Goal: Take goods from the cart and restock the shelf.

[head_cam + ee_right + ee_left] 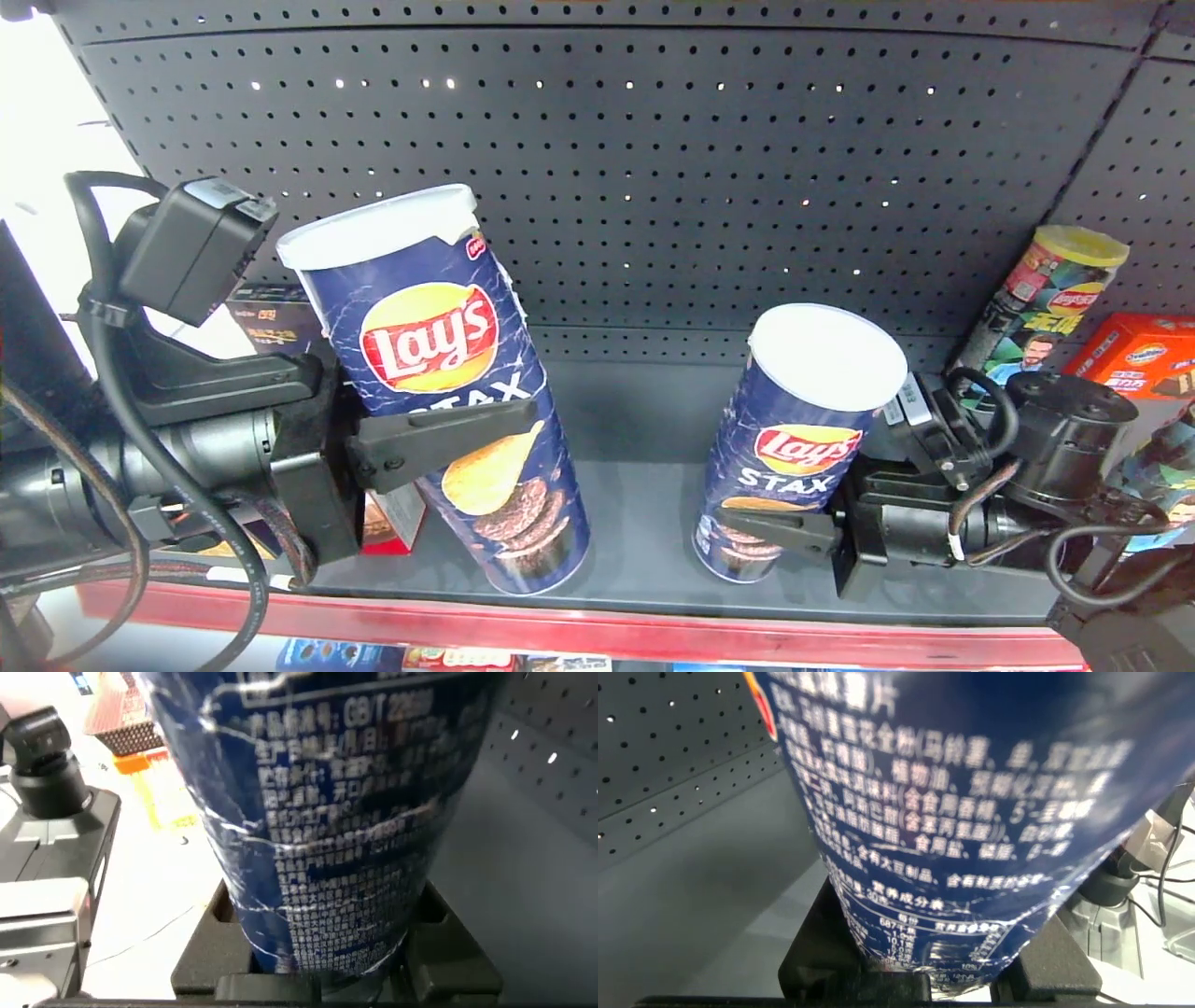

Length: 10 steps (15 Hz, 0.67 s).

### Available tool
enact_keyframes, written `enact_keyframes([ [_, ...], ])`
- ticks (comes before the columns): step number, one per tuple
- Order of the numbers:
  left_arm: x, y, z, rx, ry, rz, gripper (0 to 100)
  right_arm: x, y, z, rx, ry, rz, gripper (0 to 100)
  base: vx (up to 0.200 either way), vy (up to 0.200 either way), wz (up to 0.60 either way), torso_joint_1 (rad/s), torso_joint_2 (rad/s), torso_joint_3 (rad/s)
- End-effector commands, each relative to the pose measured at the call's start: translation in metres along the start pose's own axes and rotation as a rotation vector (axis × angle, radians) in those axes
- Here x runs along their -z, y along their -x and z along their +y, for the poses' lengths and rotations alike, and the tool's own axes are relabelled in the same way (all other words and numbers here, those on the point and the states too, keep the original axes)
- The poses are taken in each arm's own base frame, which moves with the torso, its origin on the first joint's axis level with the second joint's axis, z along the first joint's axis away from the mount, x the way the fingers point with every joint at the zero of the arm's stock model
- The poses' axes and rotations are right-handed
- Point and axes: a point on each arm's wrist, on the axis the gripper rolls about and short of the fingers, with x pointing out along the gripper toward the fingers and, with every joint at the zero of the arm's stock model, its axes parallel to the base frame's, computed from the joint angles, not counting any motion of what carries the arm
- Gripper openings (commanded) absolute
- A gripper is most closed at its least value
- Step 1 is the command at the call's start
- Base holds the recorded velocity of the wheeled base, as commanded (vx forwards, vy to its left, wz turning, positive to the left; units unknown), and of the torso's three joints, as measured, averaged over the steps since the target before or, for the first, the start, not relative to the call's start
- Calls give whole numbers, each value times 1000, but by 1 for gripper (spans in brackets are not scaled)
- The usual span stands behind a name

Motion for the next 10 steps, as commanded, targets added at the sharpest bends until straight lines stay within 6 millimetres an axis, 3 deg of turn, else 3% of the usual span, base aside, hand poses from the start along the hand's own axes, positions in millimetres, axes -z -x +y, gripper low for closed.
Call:
enact_keyframes([
  [1,1,0,0,0,2,2,0,13,-3,-1,-7,-27,23,0,0,0,0,0,0,0],
  [10,2,1,1,-2,4,4,0,39,-8,-13,14,-56,52,0,0,0,0,0,0,0],
])
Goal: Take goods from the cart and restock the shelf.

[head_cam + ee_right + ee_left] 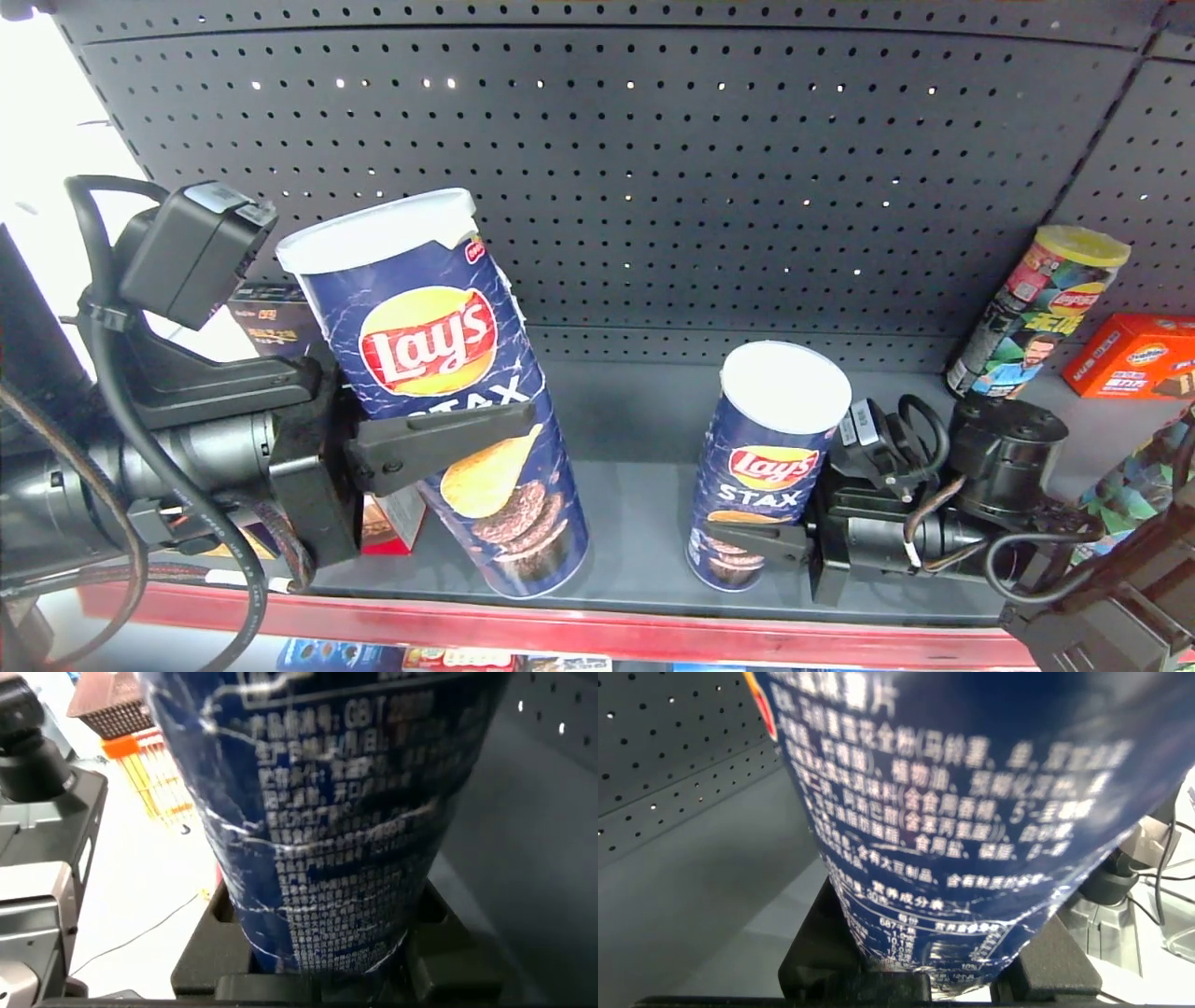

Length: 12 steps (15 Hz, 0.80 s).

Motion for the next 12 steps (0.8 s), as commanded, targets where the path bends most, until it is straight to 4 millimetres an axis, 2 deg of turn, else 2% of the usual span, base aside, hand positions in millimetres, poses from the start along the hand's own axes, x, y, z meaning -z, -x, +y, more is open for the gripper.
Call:
enact_keyframes([
  [1,0,1,2,-7,1,0,0,8,-2,-2,0,-18,17,0,0,0,0,0,0,0],
  [5,2,1,1,-6,4,4,0,12,-3,-4,3,-28,26,0,0,0,0,0,0,0],
  [6,3,1,1,-7,7,7,0,13,-3,-4,4,-15,27,100,0,0,0,0,0,0],
  [12,5,3,1,-7,9,12,0,6,5,-3,23,5,17,100,0,0,0,0,0,0],
])
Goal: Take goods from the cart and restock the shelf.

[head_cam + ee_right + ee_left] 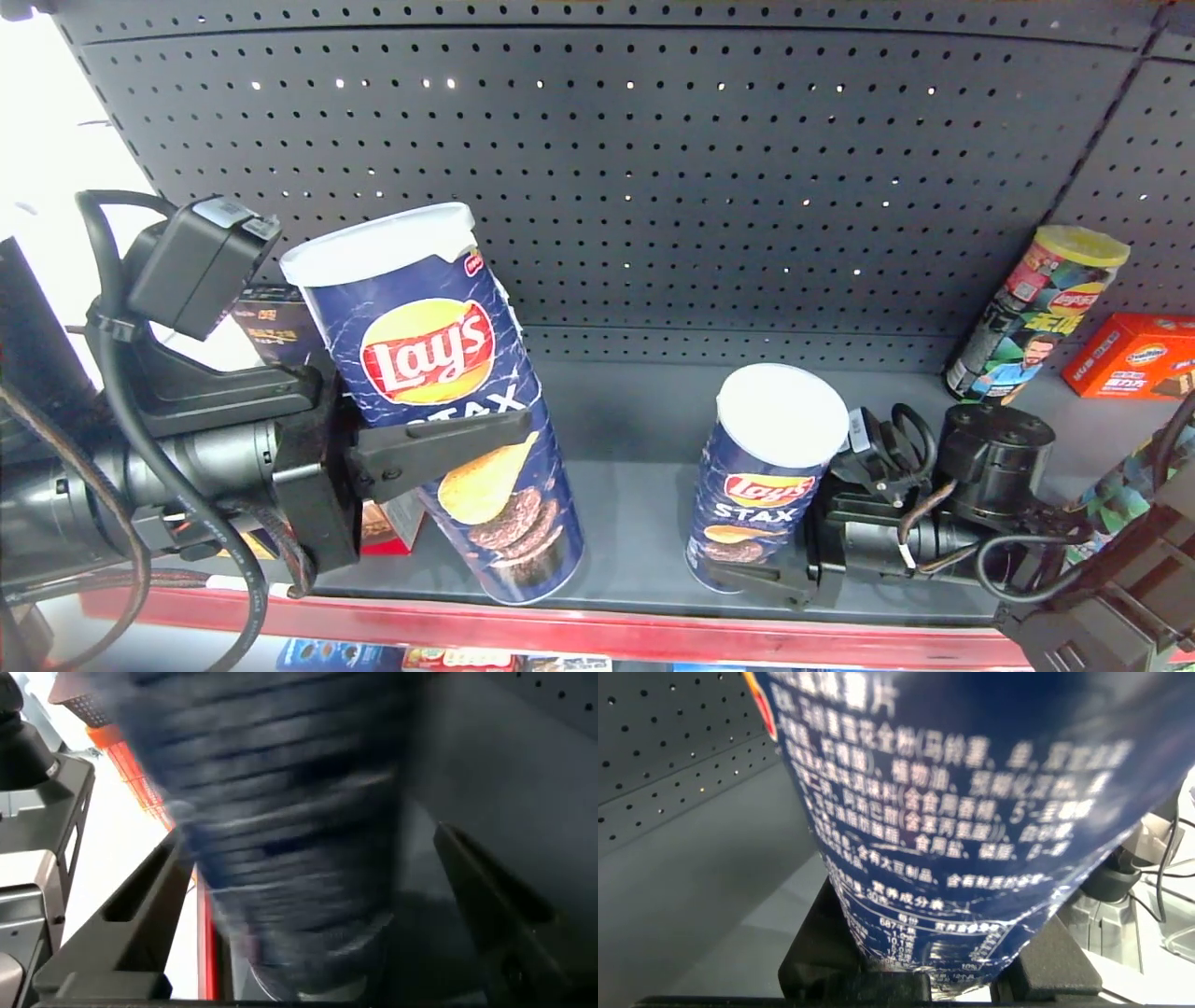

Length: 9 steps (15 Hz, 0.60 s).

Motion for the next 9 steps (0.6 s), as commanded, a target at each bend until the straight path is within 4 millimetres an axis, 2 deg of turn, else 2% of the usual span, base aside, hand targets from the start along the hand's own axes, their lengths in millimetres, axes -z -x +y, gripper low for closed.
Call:
enact_keyframes([
  [1,1,2,-2,1,-1,-1,0,-7,5,2,9,14,-12,100,0,0,0,0,0,0],
  [4,0,2,-2,1,-3,-3,0,-20,17,6,26,42,-35,100,0,0,0,0,0,0],
  [9,2,3,-2,-1,1,1,0,-46,50,35,52,93,-75,100,0,0,0,0,0,0],
])
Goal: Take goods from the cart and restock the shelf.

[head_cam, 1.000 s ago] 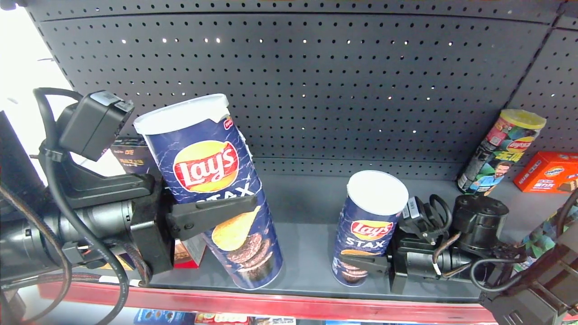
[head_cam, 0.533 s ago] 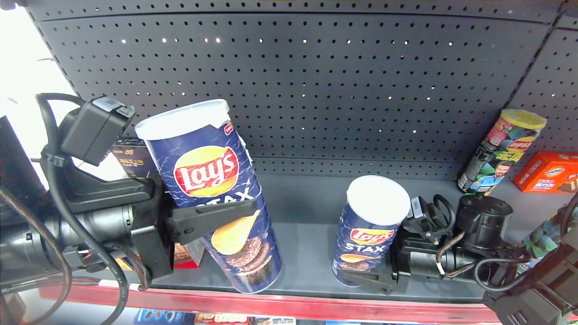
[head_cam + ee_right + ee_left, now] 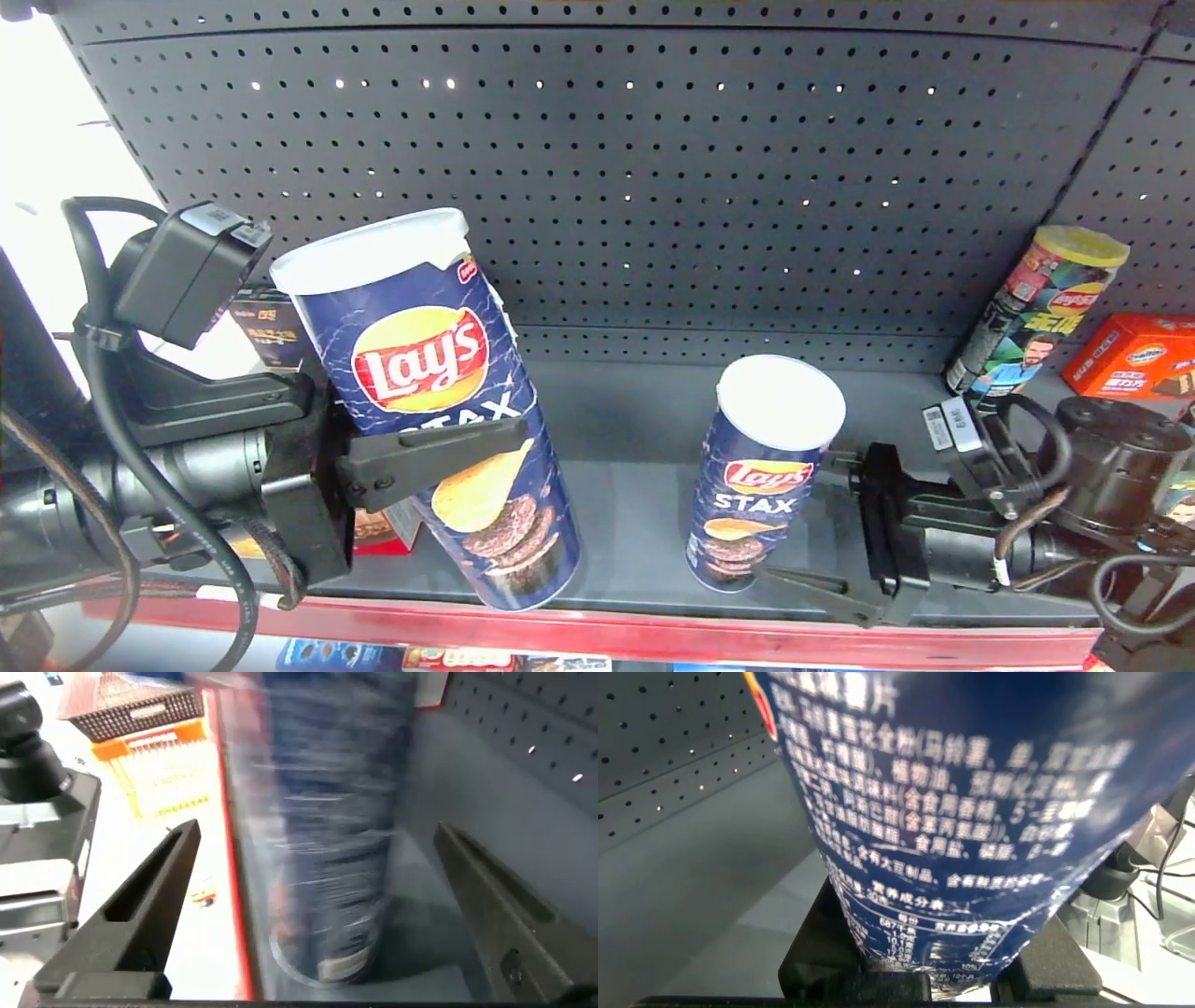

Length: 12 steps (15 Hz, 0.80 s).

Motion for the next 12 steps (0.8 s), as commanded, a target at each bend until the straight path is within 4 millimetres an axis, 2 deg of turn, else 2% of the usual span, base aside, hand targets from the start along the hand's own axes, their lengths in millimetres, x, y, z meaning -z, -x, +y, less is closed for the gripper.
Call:
enact_keyframes([
  [1,1,1,0,-2,4,2,0,-17,17,11,24,45,-35,100,0,0,0,0,0,0],
  [8,4,3,-2,-4,7,7,0,-56,62,41,100,135,-101,100,0,0,0,0,0,0],
  [12,2,6,-4,-3,1,-1,0,-99,102,74,225,164,-104,100,0,0,0,0,0,0],
])
